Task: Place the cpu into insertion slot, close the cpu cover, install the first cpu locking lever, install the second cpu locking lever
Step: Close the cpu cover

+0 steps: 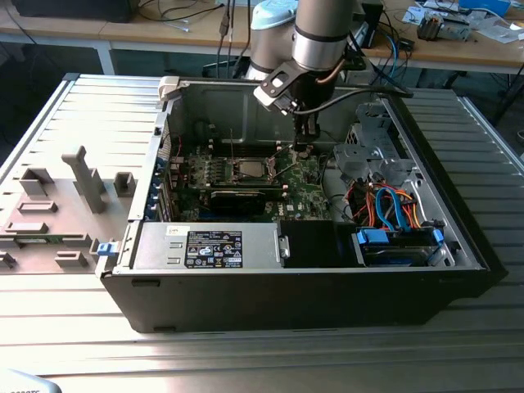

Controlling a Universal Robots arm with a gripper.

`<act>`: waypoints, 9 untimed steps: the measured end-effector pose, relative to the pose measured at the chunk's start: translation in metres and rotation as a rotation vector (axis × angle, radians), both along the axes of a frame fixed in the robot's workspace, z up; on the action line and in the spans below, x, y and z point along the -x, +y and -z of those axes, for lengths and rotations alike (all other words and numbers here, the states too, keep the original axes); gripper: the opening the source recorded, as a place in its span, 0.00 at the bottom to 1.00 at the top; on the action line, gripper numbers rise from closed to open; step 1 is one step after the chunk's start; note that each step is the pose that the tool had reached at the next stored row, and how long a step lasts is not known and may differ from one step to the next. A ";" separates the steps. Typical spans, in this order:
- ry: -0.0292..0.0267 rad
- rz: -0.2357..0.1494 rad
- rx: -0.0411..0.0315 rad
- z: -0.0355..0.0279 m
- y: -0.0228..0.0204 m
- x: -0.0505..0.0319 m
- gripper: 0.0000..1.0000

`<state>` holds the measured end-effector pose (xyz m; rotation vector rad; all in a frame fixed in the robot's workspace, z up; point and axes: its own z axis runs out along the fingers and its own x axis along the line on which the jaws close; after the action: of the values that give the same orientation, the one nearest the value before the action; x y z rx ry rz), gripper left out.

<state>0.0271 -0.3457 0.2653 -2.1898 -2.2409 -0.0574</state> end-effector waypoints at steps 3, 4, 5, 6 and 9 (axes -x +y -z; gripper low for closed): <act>0.0016 -0.007 0.0000 0.0053 0.0042 -0.0085 0.11; 0.0023 -0.008 0.0000 0.0075 0.0058 -0.0107 0.11; 0.0029 -0.008 0.0001 0.0107 0.0073 -0.0120 0.11; 0.0030 -0.009 -0.0002 0.0134 0.0077 -0.0121 0.11; 0.0031 -0.009 -0.0047 0.0159 0.0079 -0.0073 0.11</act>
<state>0.0344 -0.3378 0.2494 -2.1759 -2.2465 -0.0590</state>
